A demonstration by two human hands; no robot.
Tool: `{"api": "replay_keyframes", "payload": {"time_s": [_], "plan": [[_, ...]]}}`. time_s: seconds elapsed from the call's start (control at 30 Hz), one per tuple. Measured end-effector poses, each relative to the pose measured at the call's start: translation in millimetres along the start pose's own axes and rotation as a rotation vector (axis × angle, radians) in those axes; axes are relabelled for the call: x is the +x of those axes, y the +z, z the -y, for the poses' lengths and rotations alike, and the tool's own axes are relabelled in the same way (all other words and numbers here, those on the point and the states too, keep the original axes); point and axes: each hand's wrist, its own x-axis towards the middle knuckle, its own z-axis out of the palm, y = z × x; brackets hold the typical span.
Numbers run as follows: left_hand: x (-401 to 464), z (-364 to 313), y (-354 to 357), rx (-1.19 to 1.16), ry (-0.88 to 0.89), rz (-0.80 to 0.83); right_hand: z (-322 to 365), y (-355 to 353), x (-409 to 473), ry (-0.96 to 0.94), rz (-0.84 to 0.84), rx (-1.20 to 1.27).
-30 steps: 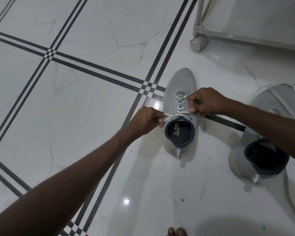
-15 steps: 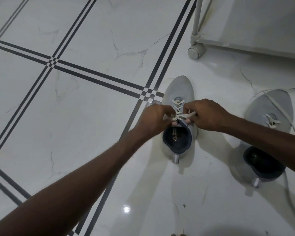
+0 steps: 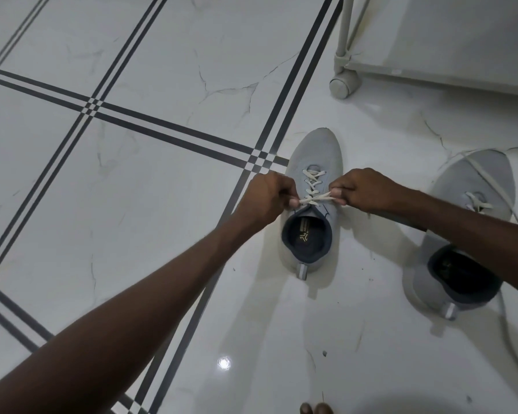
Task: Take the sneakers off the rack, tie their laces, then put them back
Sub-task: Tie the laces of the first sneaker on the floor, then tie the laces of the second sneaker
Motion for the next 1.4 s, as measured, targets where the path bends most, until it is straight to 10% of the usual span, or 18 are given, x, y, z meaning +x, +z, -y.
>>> {"api": "replay_keyframes", "payload": {"time_s": [0.57,0.9,1.23,1.4], "plan": [[61.1,-84.5,-35.0,0.15,0.259,0.306,-14.5,-76.8,-62.2,0.124,0.003,-0.234],[76.9,-208.9,84.8,0.266,0.491,0.461,-104.8,-79.6,-203.4,0.348,-0.137,-0.054],[60.2,-215.0,138.5,0.16,0.459,0.378,-114.5,-29.4,-228.2,0.413,-0.473,0.256],[67.2,-210.9,124.3,-0.317,0.068,0.616,-109.9,-25.9,-234.6,0.317,-0.67,0.101]]}}
